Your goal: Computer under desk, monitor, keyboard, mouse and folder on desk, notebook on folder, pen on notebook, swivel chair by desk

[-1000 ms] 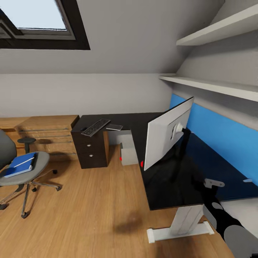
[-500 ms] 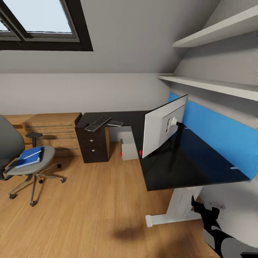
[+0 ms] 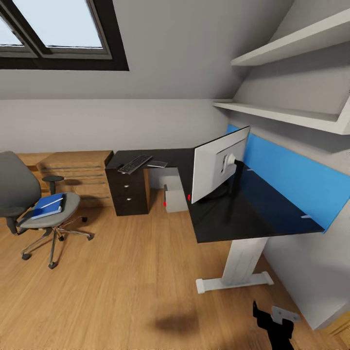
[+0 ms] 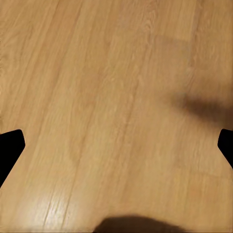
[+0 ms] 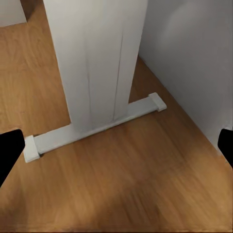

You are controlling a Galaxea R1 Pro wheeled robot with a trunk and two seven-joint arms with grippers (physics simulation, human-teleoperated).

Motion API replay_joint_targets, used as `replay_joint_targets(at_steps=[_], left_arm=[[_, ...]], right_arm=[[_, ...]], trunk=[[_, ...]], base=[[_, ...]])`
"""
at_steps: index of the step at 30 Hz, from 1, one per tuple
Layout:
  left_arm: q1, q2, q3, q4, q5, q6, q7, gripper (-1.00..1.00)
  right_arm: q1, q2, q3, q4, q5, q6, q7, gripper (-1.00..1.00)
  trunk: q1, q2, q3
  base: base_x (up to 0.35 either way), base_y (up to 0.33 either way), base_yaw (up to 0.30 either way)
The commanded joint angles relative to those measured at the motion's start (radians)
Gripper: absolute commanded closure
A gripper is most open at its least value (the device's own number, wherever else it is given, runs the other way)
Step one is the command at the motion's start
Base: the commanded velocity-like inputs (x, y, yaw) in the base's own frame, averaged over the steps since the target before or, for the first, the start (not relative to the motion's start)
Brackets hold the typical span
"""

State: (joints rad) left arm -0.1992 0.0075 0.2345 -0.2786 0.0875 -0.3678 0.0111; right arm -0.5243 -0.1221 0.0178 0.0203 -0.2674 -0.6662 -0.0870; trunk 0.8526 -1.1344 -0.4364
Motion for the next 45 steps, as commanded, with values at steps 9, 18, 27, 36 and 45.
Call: replay_joint_targets(at_steps=[9, 18, 27, 36, 45], left_arm=[[-0.001, 0.009, -0.004, 0.001, 0.009, -0.004, 0.001, -1.0], [-0.001, 0.013, -0.004, 0.002, 0.019, -0.004, 0.001, -1.0], [0.0, 0.012, -0.009, -0.022, 0.061, -0.005, 0.008, -1.0], [-0.001, 0.015, -0.01, -0.355, 0.061, 0.285, 0.098, -1.0], [-0.027, 0.009, -0.014, -0.68, 0.06, 0.726, 0.154, -1.0]], right_arm=[[0.066, 0.04, 0.002, 0.003, 0.001, -0.002, -0.004, -1.0], [0.086, 0.063, 0.003, 0.003, 0.003, 0.002, -0.001, -1.0], [0.087, 0.062, 0.004, 0.002, 0.007, 0.019, 0.0, -1.0], [0.088, 0.062, 0.005, 0.003, 0.007, 0.019, 0.001, -1.0], [0.089, 0.061, 0.005, 0.002, 0.008, 0.019, 0.001, -1.0]], trunk=[[0.0, -0.001, 0.004], [0.0, -0.001, 0.006], [0.0, -0.001, 0.006], [0.0, -0.001, 0.006], [0.0, -0.001, 0.006]], base=[[-0.02, 0.0, -0.087], [-0.001, 0.0, -0.097], [0.06, 0.0, -0.003], [0.015, 0.0, 0.0], [0.001, 0.0, -0.024]])
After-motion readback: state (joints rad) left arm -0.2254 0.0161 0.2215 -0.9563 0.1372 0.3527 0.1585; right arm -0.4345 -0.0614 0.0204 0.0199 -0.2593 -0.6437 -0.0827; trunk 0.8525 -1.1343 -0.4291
